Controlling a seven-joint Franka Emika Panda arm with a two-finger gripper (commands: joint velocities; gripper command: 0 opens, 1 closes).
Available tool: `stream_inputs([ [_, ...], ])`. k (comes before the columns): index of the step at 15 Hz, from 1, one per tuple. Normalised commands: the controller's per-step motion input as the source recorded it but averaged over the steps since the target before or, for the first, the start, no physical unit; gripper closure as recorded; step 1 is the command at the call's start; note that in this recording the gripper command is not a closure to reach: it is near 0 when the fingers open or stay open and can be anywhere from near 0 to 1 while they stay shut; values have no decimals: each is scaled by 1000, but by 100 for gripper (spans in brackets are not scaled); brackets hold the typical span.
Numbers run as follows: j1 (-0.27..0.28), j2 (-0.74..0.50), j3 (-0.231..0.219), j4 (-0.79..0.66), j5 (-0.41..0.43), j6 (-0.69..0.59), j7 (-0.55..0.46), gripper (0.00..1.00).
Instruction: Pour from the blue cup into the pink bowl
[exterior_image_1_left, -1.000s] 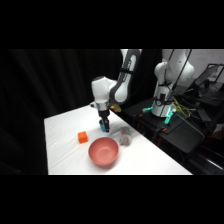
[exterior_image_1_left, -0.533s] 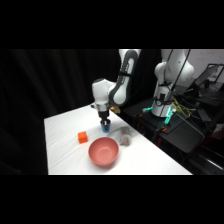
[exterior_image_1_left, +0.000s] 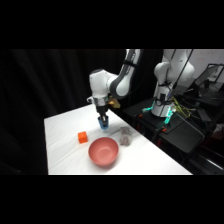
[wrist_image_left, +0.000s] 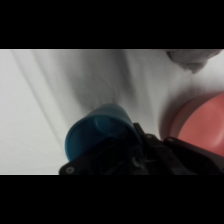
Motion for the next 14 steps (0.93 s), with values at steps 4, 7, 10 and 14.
stream_inputs([
  [4,162,-524,39,163,-294,-699,173,9],
  [7,112,-125,156,294,-67,-413,6,9],
  [10,99,199,168,444,240,-262,-254,8],
  [14,-45,464,114,624,643,-250,-661,11],
])
